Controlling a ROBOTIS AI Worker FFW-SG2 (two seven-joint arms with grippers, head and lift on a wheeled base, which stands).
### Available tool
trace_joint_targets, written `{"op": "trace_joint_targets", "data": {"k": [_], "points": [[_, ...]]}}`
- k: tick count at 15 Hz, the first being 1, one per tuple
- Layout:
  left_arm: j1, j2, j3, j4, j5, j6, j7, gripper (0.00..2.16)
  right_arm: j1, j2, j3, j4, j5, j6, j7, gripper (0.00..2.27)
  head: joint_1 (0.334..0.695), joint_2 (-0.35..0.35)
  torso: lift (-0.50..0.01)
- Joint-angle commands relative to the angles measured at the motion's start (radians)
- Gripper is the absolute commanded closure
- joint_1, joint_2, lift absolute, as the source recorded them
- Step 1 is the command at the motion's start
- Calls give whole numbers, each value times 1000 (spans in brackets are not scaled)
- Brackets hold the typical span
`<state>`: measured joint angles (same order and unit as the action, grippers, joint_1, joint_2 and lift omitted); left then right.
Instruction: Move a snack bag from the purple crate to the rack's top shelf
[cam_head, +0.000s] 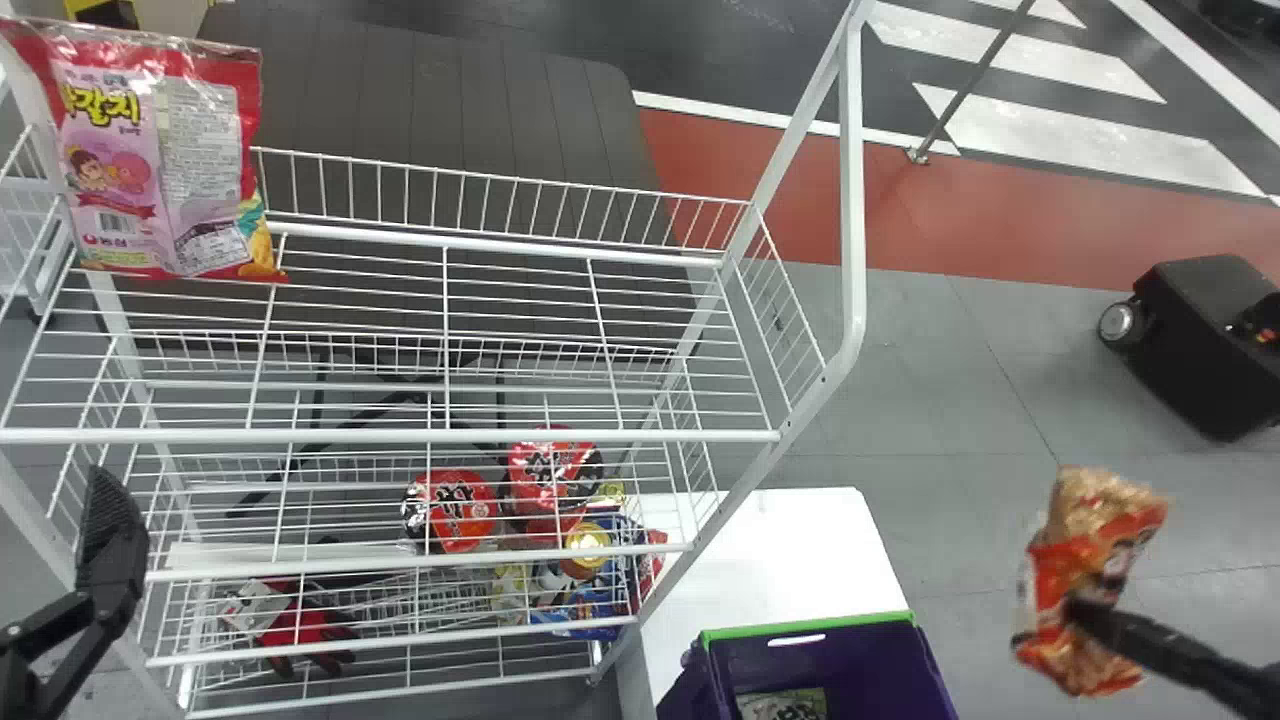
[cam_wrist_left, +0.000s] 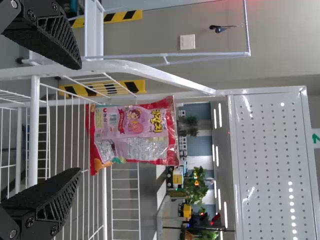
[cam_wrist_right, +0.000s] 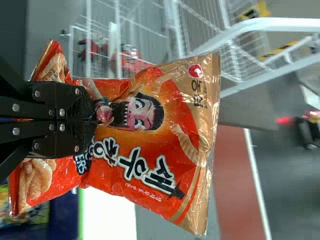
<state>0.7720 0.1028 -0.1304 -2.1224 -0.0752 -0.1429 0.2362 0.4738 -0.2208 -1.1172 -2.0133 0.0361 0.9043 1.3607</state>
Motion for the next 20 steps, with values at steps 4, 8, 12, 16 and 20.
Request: {"op": "trace_joint_targets", "data": {"k": [4,8,12,16,20], "points": [[3,2,-5,6,-12,1,0,83,-121,1,-125,-308,-191,451,6,2132,695,-350,1],[3,5,-18,1,-29,10,0,83,-271,3,-159,-443,-337,668,6,2132,695,-350,1],[-2,8,-41,6,-44,38,-8,83,-319,100,-124,-492,-475,668,-54,2132,695,-350,1],[6,12,-54,9,-49,38,-2,83,-322,222,56,-472,-495,466,-179,2132,695,-347,1],[6,9,-72,7,-72,66,0,83,-287,222,346,-352,-446,114,-318,2132,695,-291,1]]}}
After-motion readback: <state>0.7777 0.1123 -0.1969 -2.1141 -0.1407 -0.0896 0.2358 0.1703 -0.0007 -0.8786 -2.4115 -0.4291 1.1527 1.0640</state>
